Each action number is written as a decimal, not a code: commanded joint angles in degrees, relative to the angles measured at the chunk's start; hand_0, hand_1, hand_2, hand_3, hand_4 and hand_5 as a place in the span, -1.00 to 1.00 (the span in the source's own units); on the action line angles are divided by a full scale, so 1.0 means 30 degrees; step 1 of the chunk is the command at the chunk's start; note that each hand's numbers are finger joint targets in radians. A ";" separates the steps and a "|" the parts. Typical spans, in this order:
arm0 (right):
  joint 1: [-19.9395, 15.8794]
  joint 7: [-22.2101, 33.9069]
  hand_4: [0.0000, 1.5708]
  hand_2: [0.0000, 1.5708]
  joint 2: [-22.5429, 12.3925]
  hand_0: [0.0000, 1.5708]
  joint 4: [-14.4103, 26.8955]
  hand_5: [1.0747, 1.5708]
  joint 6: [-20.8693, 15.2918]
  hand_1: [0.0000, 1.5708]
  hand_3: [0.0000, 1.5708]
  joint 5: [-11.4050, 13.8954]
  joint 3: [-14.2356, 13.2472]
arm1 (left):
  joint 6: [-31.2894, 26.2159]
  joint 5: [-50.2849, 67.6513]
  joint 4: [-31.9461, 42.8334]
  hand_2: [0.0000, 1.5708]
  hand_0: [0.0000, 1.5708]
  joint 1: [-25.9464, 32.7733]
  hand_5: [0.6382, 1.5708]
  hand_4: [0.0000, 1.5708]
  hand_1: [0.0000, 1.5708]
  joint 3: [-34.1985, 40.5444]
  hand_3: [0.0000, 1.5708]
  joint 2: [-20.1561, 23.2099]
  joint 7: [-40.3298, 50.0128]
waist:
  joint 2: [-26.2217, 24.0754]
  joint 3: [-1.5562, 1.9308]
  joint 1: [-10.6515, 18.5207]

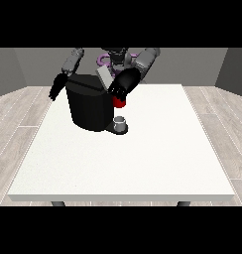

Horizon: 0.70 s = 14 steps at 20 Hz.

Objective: Insert the coffee pod into the coffee machine and close the lid

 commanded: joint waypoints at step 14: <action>-0.0633 0.0037 -0.89 -1.00 -0.0156 -1.00 0.0231 1.00 -0.0673 -1.00 -1.00 0.0791 0.0037 | 0.1793 -0.1715 -0.0285 -0.15 -1.00 -0.0344 1.00 -1.00 -1.00 -0.0738 -0.32 0.0534 -0.0773 | 0.1002 -0.0038 0.0260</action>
